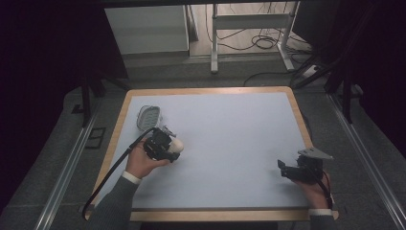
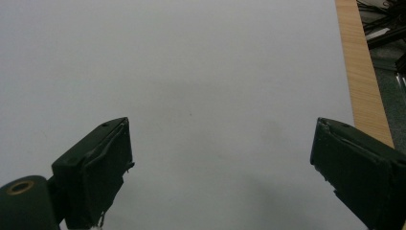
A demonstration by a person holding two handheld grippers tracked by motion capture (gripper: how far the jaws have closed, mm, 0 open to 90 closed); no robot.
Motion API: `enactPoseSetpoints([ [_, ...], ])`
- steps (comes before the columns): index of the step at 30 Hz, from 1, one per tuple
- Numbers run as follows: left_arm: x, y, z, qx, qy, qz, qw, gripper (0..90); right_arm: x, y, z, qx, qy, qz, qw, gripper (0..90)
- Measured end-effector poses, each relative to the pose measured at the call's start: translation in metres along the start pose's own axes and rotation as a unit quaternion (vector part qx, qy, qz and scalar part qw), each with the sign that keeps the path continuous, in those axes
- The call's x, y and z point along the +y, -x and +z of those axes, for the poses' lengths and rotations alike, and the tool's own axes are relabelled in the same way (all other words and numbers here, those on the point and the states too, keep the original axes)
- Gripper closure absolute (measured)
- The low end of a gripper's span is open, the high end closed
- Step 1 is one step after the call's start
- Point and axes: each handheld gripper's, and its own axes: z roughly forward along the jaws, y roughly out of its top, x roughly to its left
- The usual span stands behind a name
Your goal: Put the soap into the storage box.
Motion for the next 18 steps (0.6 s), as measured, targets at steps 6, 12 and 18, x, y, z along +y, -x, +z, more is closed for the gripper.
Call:
enactPoseSetpoints([
  [6, 0.001, -0.005, -0.003, 0.001, 0.003, -0.003, 1.0, 49.9, 0.0, 0.0, 0.0, 0.0, 0.0, 0.0, 1.0, 6.9],
  [12, 0.003, -0.01, -0.006, 0.002, 0.008, -0.01, 0.9999, 49.9, 0.0, 0.001, 0.0, -0.001, 0.0, 0.0, 1.0, 6.9],
  [18, 0.005, -0.017, -0.01, 0.003, 0.009, -0.013, 0.9999, 49.9, -0.001, 0.001, 0.0, -0.002, -0.001, -0.001, 1.0, 6.9],
])
